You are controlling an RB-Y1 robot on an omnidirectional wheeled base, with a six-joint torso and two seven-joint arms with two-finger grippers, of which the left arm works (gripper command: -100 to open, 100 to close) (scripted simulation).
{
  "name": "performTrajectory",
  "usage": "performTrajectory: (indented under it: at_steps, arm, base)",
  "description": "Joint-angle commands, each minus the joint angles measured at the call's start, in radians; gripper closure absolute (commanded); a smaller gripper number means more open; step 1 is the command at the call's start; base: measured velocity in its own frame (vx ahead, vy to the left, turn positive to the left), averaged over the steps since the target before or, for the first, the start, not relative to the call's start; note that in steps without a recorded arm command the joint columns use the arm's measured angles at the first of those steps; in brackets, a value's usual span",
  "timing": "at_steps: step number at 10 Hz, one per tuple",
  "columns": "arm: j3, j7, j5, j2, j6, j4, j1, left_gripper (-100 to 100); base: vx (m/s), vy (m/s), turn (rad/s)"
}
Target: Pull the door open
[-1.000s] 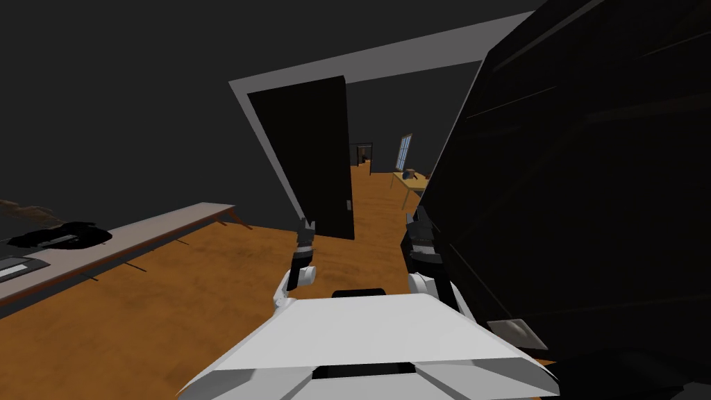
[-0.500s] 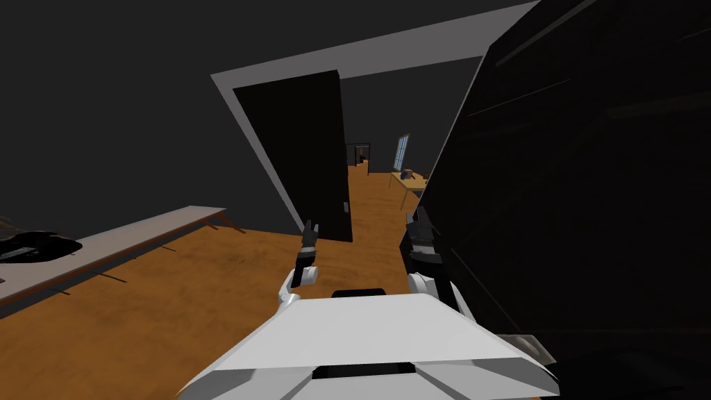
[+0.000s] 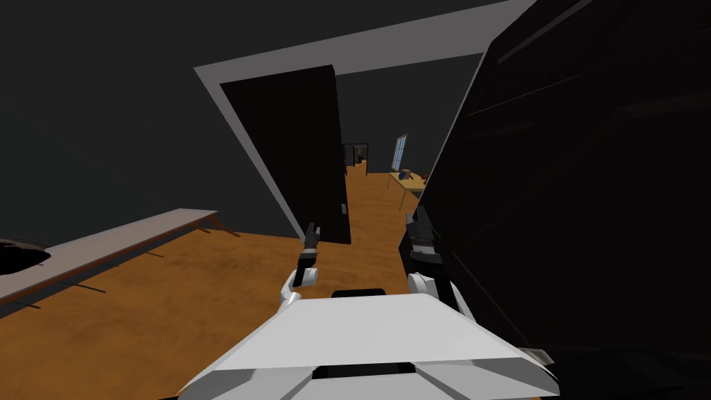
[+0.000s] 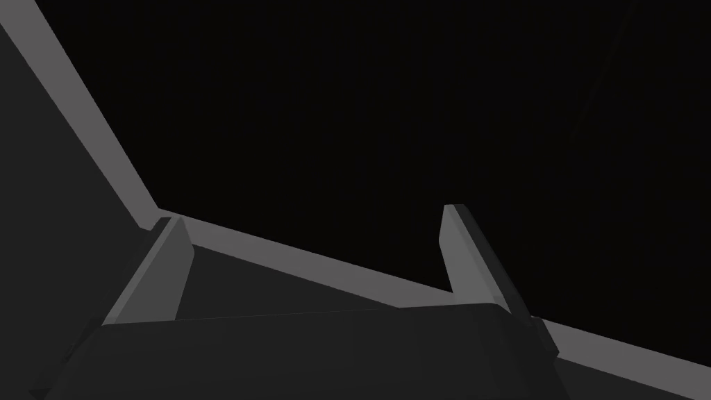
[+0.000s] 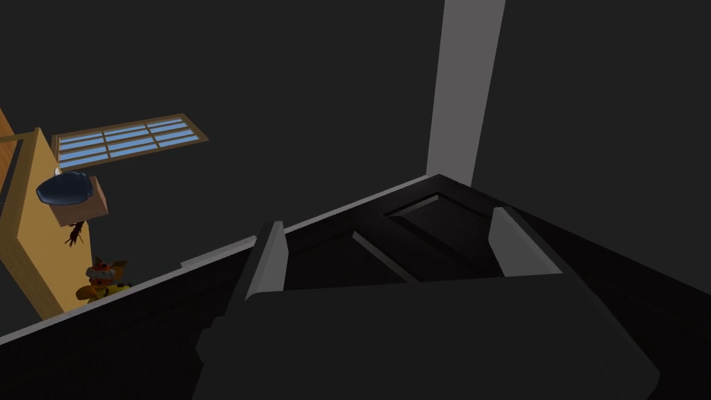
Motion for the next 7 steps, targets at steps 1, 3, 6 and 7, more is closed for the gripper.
performTrajectory:
  at_steps: [1, 3, 6, 7]
  arm:
    - [-0.002, 0.004, -0.004, 0.004, -0.009, 0.050, -0.023, -100]
    - [-0.003, 0.007, -0.007, 0.007, -0.014, 0.096, -0.036, -100]
    - [-0.007, 0.017, -0.014, 0.015, -0.029, 0.202, -0.074, -100]
    - [-0.008, 0.020, -0.017, 0.017, -0.034, 0.234, -0.086, -100]
  base:
    - [0.074, -0.034, -0.050]
    - [0.059, -0.010, -0.024]
    - [0.100, -0.013, -0.049]
    - [0.117, -0.041, -0.053]
